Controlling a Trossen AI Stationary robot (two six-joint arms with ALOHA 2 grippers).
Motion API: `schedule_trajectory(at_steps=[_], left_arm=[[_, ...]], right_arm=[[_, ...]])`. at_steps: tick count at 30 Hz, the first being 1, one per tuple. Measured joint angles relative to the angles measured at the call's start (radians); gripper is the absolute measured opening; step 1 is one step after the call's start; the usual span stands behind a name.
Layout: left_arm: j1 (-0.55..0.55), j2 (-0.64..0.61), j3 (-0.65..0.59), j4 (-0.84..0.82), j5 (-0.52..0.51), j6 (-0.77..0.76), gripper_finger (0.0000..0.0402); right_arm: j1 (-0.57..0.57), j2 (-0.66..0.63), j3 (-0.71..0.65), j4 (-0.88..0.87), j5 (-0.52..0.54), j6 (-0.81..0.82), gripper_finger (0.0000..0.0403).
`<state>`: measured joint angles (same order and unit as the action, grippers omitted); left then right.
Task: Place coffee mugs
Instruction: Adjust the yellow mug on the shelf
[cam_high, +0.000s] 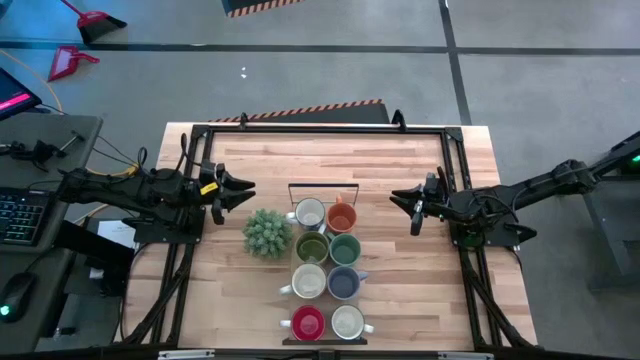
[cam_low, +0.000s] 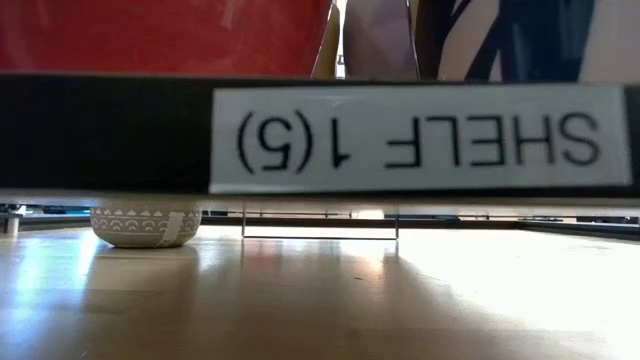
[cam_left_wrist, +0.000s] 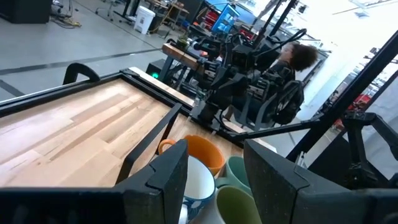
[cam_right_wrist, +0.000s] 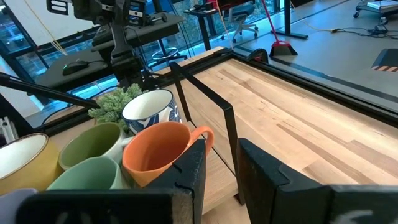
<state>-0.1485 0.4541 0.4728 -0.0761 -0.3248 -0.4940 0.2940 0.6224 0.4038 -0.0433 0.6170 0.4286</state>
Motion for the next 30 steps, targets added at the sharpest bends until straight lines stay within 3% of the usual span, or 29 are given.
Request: schedule_trajectory(at_steps=[7,18,24,30], left_arm=[[0.0,0.002,0.0,-0.001,0.017,-0.03,0.0145],[0.0,0.0,0.0,-0.001,0.209,-0.311,0.0145],[-0.002,0.027,0.0,0.0,0.162,-0.199,0.0145],[-0.002,0.046,0.0,0.0,0.132,-0.181,0.0145]], right_arm=[[0.0,0.0,0.0,0.0,0.015,-0.009,0.0073],[0.0,0.0,0.0,0.0,0.014,-0.01,0.0073],[0.0,0.0,0.0,0.0,0.012,-0.01,0.0073],[0.0,0.0,0.0,-0.001,-0.006,-0.01,0.0073]])
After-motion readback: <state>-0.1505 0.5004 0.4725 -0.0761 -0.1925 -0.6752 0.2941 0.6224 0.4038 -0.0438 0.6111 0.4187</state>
